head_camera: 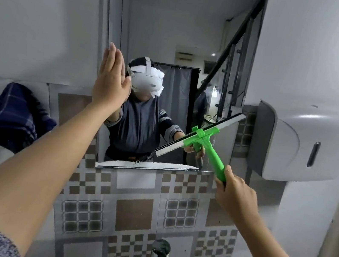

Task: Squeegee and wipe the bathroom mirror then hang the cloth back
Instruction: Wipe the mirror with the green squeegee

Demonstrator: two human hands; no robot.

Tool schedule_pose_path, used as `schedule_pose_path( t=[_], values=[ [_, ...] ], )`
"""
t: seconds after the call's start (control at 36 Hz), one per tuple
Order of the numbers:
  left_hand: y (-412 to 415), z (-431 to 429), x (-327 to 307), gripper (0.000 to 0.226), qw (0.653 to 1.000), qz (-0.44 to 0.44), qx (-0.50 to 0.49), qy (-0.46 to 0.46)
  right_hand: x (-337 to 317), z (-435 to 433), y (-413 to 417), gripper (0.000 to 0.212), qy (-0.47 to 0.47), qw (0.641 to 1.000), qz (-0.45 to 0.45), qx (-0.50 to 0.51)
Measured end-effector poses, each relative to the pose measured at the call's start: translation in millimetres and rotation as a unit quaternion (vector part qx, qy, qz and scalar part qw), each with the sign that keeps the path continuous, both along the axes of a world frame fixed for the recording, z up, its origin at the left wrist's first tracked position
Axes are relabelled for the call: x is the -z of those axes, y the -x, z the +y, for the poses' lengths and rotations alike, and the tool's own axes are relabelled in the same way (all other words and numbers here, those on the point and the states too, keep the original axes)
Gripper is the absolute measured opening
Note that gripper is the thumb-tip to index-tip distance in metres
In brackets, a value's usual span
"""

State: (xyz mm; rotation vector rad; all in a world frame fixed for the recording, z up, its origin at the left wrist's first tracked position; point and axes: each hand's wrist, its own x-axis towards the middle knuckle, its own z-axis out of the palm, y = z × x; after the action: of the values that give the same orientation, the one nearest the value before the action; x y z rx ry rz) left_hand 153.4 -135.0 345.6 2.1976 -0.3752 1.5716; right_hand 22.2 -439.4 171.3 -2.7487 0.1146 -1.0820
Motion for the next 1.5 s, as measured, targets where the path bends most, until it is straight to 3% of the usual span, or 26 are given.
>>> schedule_pose_path(
  t=[0.28, 0.56, 0.72, 0.81, 1.17, 1.5],
  values=[
    [5, 2, 9, 0.065, 1.000, 0.007, 0.004, -0.026, 22, 32, 7, 0.025, -0.180, 0.983, 0.028, -0.012],
    [12, 10, 14, 0.068, 0.997, 0.019, 0.024, -0.070, 32, 89, 5, 0.027, -0.423, 0.902, -0.002, -0.089],
    [9, 16, 17, 0.067, 0.995, 0.014, 0.047, -0.087, 33, 127, 12, 0.025, -0.470, 0.872, -0.017, -0.135],
    [7, 19, 19, 0.067, 0.994, 0.013, 0.056, -0.095, 42, 152, 11, 0.021, -0.467, 0.871, 0.000, -0.151],
    [18, 36, 50, 0.066, 0.981, 0.038, 0.060, -0.179, 75, 205, 17, 0.017, -0.260, 0.958, 0.062, -0.106],
    [30, 42, 90, 0.067, 0.979, 0.098, 0.050, -0.175, 87, 183, 48, 0.024, -0.174, 0.977, 0.113, -0.045]
  ],
)
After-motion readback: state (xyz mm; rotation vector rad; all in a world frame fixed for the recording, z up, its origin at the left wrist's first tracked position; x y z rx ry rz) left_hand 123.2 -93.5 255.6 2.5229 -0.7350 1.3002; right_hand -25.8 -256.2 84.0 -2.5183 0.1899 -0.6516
